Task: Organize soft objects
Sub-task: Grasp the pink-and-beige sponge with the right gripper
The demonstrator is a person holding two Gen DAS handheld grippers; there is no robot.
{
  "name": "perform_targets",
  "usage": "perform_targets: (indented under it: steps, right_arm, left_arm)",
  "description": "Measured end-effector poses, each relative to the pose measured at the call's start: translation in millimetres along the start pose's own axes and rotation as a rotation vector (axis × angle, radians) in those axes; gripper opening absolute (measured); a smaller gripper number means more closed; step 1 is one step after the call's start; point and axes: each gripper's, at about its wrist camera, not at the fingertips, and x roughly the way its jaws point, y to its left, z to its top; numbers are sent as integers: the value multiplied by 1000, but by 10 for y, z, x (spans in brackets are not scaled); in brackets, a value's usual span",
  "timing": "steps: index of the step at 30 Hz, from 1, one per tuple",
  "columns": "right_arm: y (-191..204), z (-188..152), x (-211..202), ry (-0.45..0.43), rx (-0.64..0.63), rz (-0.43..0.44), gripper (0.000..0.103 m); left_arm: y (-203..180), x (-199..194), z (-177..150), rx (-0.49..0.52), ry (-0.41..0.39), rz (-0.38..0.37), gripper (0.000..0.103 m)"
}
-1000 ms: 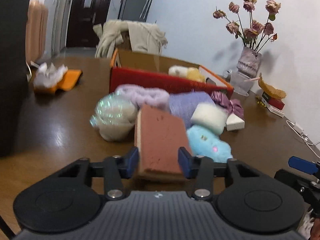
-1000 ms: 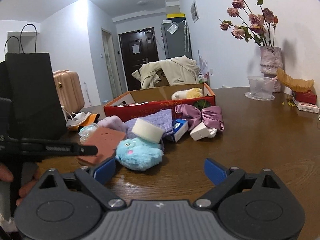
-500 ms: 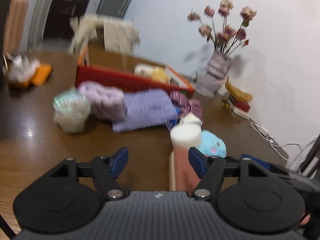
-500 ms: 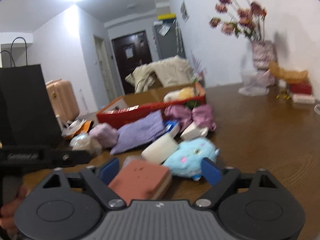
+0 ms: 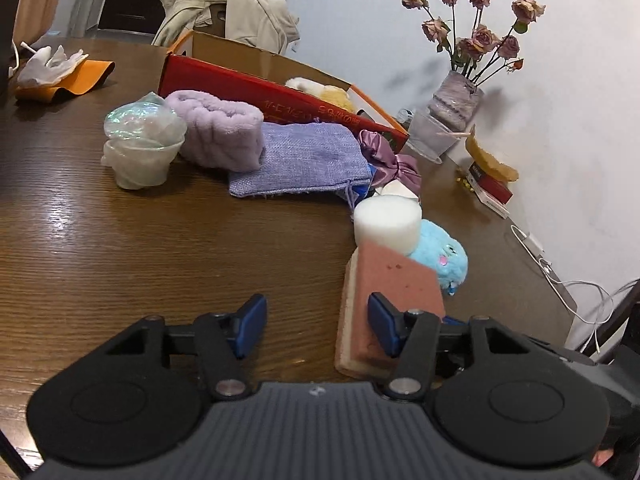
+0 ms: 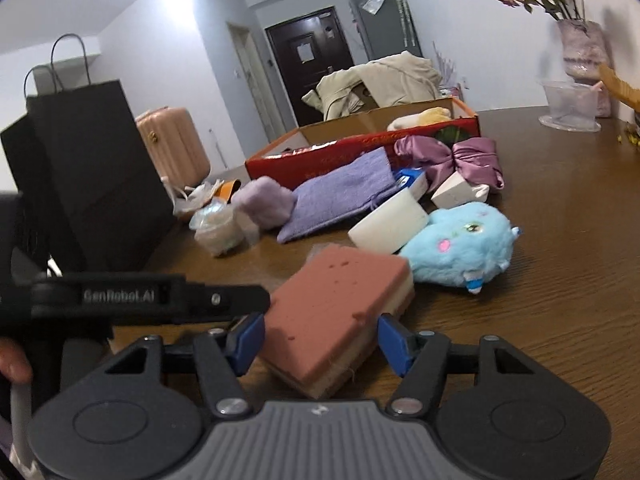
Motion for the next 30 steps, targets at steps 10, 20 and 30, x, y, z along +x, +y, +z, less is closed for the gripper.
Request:
perform_targets:
  steps: [10,20,30]
  right_arm:
    - [51,163,-206,-101,-42,97,56]
    - [-326,286,373,0,101,94,36]
    - [-101,39,-182,-71,63,74,33]
  left_arm:
    - [163,-309,104,-43,-121,168,58]
    - [-4,-277,-87,-140,-31,-4,48]
    - [121,-175,22,-185,-54,-21,54]
